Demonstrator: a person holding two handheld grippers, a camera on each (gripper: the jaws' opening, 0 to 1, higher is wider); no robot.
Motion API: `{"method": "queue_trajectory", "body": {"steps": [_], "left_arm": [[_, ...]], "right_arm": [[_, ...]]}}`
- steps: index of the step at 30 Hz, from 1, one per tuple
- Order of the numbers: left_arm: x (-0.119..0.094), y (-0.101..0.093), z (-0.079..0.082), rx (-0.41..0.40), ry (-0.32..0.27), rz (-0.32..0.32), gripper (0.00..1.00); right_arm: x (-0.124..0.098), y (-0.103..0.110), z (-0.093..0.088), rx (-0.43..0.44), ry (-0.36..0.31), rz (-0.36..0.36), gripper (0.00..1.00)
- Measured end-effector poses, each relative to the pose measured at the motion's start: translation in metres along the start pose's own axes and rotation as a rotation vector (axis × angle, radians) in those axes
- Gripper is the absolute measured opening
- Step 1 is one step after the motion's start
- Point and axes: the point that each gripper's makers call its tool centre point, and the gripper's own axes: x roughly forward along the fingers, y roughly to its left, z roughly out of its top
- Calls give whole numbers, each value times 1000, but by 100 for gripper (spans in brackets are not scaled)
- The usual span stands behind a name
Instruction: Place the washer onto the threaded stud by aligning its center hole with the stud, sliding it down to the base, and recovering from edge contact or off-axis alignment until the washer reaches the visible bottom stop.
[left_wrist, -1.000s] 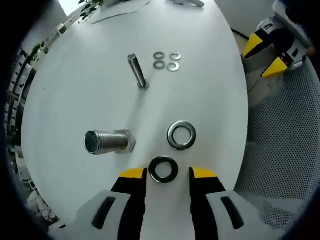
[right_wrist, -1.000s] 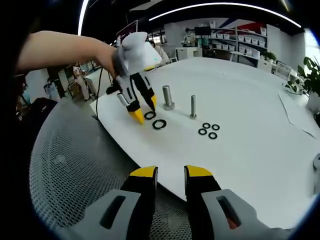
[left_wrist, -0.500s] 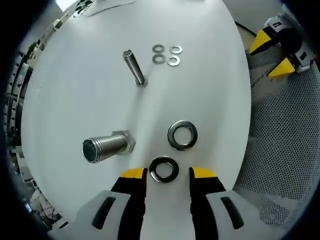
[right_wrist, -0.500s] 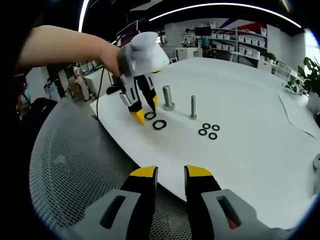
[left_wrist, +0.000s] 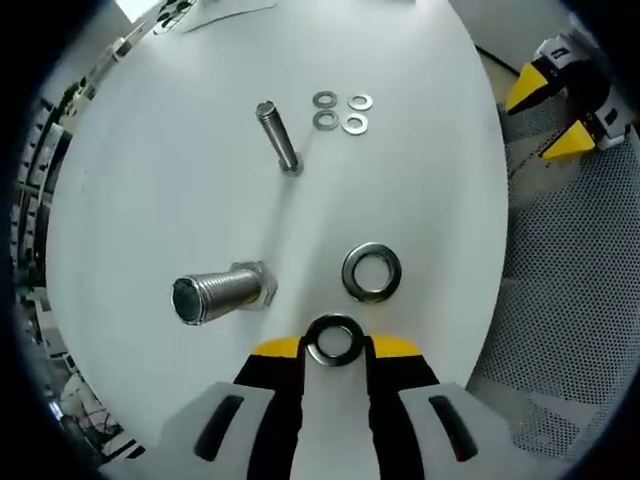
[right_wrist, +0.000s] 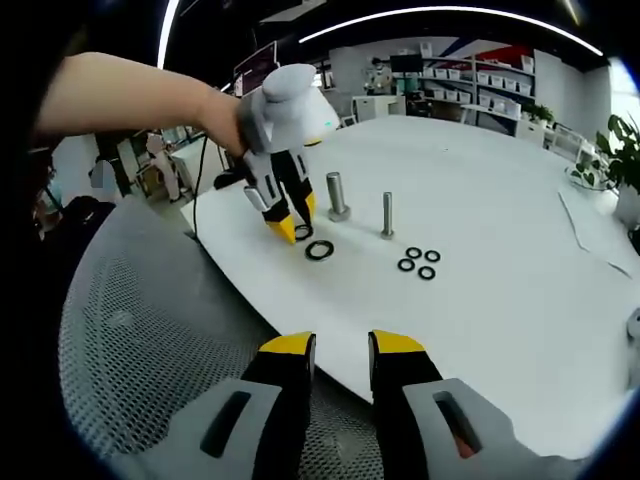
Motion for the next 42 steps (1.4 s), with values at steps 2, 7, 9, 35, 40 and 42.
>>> {"method": "queue_trajectory", "body": {"steps": [2, 7, 9, 35, 40, 42], "left_arm": [[0, 0, 0, 25, 2, 2, 22], [-1, -1, 0, 27, 1, 10, 20], [-2, -1, 0, 18, -14, 21, 20], [-44, 12, 7, -123, -190, 134, 18], [-60, 16, 16, -111, -214, 157, 18], [-64, 18, 18, -106, -214, 165, 18]], "right_arm": [[0, 0, 0, 0, -1, 0, 24], [0, 0, 0, 0, -2, 2, 24], [0, 0, 1, 0, -3, 2, 24], [0, 0, 2, -4, -10, 3, 24], [0, 0, 2, -3, -11, 2, 24], [0, 0, 2, -3, -12, 2, 24]]}}
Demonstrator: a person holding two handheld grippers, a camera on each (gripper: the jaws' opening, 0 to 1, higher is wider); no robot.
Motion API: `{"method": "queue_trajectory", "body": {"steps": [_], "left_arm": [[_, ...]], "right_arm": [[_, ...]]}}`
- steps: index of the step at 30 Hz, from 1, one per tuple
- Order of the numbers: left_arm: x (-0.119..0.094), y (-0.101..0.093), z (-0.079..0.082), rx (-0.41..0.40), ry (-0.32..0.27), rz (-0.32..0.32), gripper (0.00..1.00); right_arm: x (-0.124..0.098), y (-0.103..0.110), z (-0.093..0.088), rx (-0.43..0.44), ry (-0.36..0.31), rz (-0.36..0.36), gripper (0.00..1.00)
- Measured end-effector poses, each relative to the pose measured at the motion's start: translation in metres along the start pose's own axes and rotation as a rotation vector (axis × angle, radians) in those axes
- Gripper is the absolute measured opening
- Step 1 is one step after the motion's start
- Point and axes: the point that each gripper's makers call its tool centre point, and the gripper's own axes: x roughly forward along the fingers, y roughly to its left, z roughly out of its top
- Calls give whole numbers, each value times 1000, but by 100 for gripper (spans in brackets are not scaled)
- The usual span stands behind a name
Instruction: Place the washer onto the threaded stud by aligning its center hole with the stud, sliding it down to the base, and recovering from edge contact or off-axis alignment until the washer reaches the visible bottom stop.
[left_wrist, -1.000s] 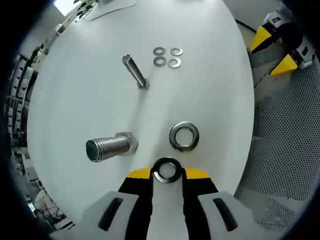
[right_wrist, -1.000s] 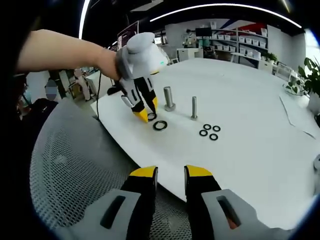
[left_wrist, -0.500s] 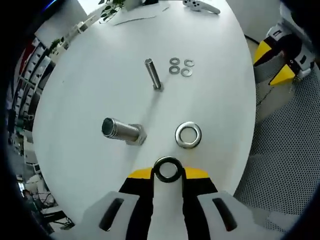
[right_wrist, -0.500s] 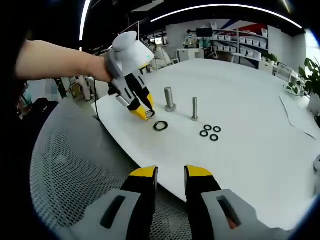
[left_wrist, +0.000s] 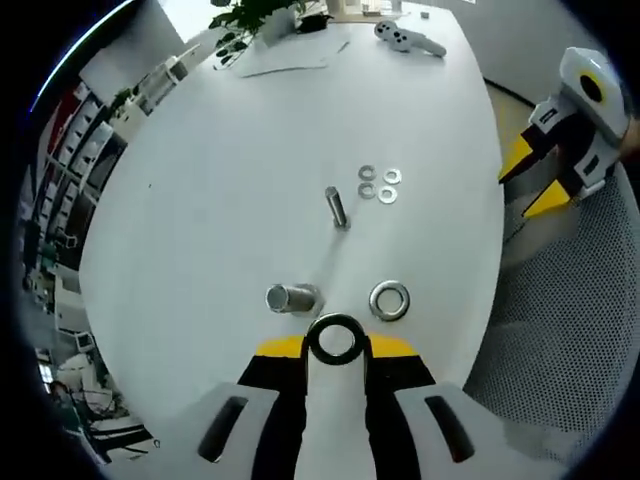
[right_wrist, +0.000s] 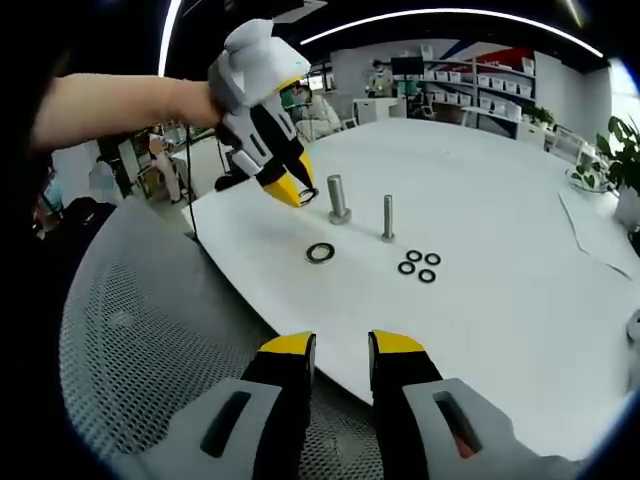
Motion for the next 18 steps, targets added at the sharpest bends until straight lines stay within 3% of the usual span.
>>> {"method": "queue_trajectory", "body": {"steps": [18], "left_arm": [[-23, 30, 33, -5, -53, 55, 18]], "right_arm": [[0, 0, 1, 0, -9, 0, 24]]}}
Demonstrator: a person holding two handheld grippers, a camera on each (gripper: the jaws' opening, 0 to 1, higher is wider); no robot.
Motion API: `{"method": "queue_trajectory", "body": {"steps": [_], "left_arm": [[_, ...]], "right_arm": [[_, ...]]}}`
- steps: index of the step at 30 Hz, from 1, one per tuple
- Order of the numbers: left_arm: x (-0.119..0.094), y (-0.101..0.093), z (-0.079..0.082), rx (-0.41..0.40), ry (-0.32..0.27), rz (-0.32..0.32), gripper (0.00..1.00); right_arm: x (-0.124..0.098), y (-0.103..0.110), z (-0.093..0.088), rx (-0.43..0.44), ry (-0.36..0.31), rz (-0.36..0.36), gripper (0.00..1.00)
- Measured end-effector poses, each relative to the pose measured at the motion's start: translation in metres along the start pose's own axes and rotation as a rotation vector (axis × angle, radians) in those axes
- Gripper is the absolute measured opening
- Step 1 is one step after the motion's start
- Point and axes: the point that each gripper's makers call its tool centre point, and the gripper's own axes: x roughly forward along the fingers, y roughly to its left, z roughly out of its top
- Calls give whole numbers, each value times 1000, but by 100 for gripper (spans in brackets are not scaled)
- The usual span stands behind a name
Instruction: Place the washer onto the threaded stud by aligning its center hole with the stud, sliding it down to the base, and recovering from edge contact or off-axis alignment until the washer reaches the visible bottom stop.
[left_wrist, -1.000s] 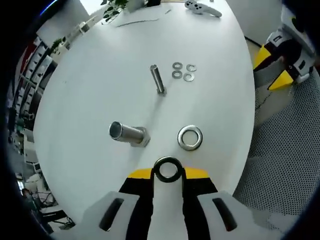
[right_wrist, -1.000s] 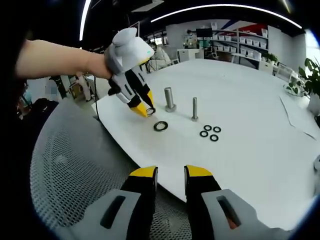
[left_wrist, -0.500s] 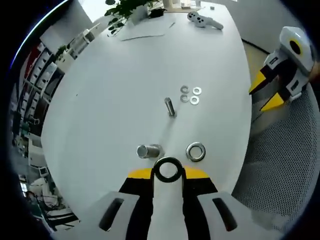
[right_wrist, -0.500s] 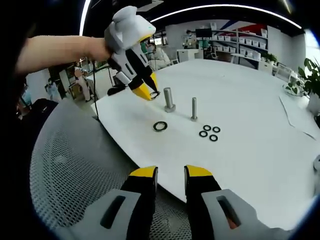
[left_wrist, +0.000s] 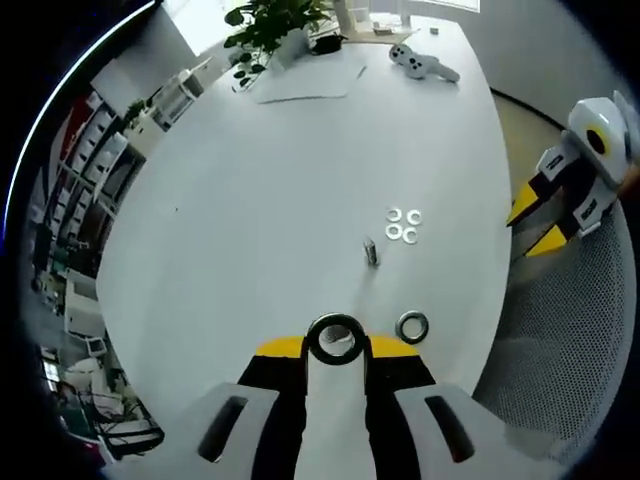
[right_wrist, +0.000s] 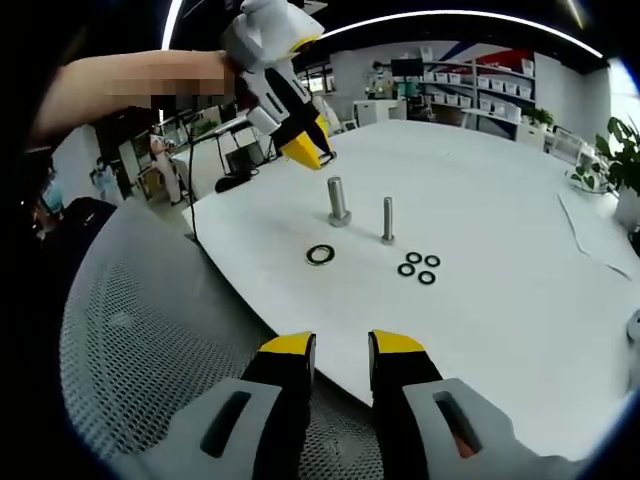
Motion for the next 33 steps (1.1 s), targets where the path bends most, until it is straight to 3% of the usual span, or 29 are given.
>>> {"method": "queue_trajectory", "body": {"steps": [19, 27, 33], "left_arm": [[27, 2, -7, 42, 87, -53, 18], [36, 1, -13, 101, 136, -65, 18], [41, 1, -14, 92, 142, -78, 18]], "right_arm": [[-2, -2, 4, 8, -24, -13, 23], [-1, -2, 3, 9, -16, -10, 23], [-1, -2, 3, 10, -18, -11, 23]]}}
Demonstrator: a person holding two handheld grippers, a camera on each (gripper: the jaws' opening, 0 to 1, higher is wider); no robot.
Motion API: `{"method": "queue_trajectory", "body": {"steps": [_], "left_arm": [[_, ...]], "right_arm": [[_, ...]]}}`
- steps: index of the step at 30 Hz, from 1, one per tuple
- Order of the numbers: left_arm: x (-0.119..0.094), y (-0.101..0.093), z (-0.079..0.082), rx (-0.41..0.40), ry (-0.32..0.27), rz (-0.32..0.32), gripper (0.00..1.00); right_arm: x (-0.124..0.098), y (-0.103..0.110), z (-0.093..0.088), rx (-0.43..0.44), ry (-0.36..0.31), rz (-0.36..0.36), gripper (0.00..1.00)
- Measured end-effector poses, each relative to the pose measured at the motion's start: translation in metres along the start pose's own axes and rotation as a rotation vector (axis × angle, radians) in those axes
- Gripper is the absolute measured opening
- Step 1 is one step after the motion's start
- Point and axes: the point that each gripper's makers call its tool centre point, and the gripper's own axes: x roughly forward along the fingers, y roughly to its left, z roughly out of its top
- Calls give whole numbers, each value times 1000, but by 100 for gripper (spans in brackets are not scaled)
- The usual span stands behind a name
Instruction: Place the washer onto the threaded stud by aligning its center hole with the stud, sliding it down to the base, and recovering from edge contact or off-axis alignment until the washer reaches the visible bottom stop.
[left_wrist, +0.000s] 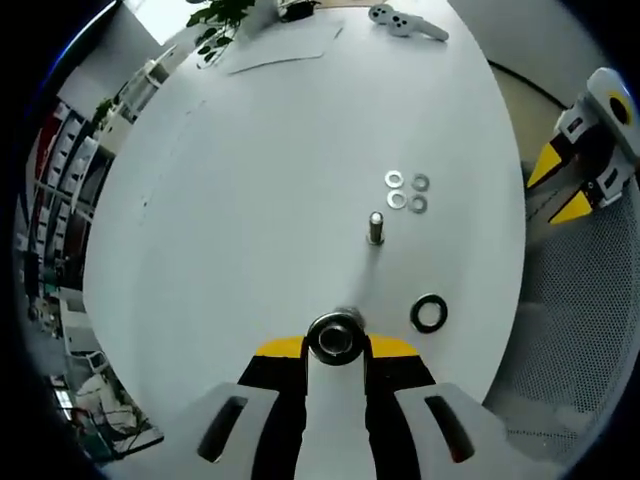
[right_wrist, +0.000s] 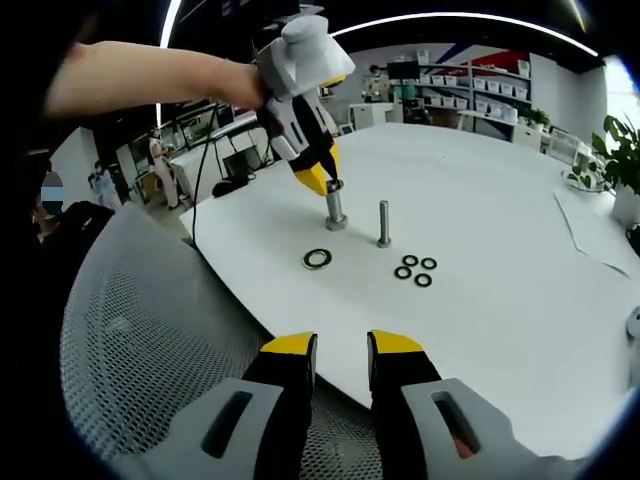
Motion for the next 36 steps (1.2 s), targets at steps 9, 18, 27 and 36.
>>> {"method": "queue_trajectory", "body": {"steps": [9, 18, 27, 36], "left_arm": [[21, -5, -3, 9, 26, -25, 18], [38, -9, -6, 2, 39, -55, 18], [44, -13, -9, -27, 55, -85, 19], [53, -13, -14, -125, 37, -73, 22]], "right_arm": [[0, -1, 0, 3, -4, -7, 23], [0, -2, 0, 9, -4, -13, 23], [0, -2, -1, 10, -1, -16, 23], [0, -2, -2, 10, 6, -16, 23]]}}
